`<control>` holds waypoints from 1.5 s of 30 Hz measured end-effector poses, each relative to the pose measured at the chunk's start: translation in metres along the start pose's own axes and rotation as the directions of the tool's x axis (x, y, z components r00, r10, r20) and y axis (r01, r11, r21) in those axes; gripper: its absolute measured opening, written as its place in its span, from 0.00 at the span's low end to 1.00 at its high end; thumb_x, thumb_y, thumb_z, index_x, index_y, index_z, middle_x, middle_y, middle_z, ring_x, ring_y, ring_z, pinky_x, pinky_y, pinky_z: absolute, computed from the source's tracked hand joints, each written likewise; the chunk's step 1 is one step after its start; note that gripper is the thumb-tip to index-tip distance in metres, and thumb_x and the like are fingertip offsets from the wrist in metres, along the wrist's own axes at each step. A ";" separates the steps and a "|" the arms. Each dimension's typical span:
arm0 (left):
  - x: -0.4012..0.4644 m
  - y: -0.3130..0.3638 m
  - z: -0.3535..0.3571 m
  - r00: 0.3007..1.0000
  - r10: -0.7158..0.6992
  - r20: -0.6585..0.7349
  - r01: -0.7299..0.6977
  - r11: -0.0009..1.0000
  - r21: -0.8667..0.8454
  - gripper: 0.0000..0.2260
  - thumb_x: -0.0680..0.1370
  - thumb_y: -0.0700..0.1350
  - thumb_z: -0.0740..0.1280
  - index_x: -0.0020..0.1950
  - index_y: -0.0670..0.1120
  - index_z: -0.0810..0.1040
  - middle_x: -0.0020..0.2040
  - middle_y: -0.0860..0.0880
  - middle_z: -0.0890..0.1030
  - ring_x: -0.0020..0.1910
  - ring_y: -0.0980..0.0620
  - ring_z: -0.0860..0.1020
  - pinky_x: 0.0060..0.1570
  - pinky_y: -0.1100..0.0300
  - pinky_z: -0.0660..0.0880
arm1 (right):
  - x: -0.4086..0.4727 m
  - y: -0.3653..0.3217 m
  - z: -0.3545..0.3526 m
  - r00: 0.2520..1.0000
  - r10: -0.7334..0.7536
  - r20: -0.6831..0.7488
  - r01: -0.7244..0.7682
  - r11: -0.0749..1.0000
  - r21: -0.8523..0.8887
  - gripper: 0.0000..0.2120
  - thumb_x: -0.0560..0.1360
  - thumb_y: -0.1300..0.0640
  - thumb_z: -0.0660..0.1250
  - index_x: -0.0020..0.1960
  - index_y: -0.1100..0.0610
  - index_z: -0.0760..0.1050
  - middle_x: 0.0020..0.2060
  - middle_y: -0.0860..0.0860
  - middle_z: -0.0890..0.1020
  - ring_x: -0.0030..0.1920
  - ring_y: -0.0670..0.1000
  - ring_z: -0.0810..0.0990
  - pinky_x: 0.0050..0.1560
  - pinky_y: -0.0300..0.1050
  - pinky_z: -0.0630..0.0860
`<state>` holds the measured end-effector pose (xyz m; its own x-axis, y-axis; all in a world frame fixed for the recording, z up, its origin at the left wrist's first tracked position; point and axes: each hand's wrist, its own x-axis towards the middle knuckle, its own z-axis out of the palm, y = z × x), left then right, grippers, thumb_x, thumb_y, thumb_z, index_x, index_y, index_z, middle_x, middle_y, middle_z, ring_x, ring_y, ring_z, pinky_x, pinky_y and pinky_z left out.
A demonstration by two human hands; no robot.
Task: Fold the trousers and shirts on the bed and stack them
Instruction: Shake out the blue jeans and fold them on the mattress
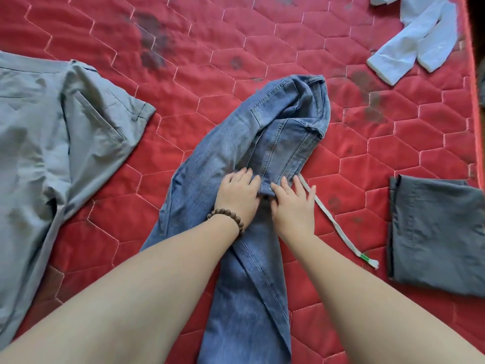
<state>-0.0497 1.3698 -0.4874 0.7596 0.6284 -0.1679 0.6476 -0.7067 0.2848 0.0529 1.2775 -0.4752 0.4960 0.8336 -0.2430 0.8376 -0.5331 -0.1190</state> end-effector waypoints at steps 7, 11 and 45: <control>-0.075 0.020 -0.007 0.998 0.061 -0.021 -0.063 0.984 -0.166 0.03 0.73 0.36 0.67 0.41 0.40 0.80 0.39 0.41 0.80 0.40 0.40 0.79 0.44 0.50 0.74 | -0.064 -0.011 -0.002 0.985 -0.161 0.065 0.156 0.984 0.084 0.11 0.80 0.56 0.59 0.56 0.59 0.76 0.56 0.57 0.78 0.61 0.57 0.73 0.63 0.52 0.65; -0.132 0.025 -0.005 0.999 0.034 0.027 -0.030 0.993 -0.114 0.06 0.69 0.38 0.73 0.35 0.44 0.78 0.32 0.45 0.80 0.33 0.43 0.80 0.34 0.56 0.74 | -0.122 -0.021 -0.004 0.976 -0.216 -0.010 0.215 0.966 0.142 0.07 0.76 0.59 0.66 0.42 0.61 0.76 0.38 0.58 0.80 0.42 0.60 0.79 0.41 0.51 0.72; -0.387 0.152 -0.557 0.869 0.235 -0.436 -0.401 0.851 -0.341 0.08 0.74 0.43 0.72 0.51 0.43 0.80 0.46 0.47 0.83 0.45 0.49 0.80 0.49 0.57 0.77 | -0.407 -0.130 -0.471 0.902 -0.107 -0.418 0.393 0.605 0.693 0.12 0.75 0.61 0.68 0.36 0.48 0.73 0.31 0.43 0.74 0.34 0.45 0.71 0.38 0.41 0.68</control>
<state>-0.2786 1.1998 0.1464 0.7859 0.5217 0.3320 0.2260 -0.7420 0.6311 -0.1499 1.0756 0.0921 0.4531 0.8696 0.1959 0.5430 -0.0950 -0.8343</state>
